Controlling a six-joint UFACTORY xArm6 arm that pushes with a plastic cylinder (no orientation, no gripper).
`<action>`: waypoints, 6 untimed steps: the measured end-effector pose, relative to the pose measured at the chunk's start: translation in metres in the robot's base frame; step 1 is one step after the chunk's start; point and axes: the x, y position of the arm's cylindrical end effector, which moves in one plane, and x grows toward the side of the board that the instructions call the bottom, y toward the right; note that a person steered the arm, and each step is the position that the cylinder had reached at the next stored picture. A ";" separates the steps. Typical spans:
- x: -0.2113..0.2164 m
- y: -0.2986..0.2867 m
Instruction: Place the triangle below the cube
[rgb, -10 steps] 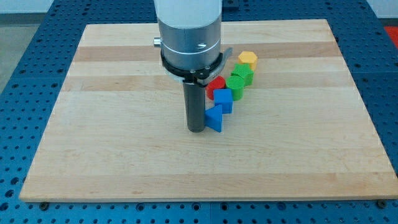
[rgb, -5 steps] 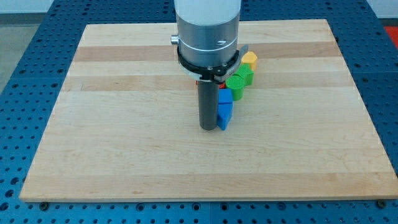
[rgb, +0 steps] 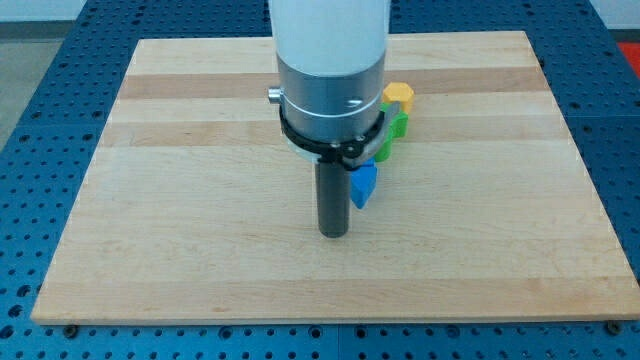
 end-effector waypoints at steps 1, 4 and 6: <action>0.000 0.018; -0.019 0.019; -0.019 0.019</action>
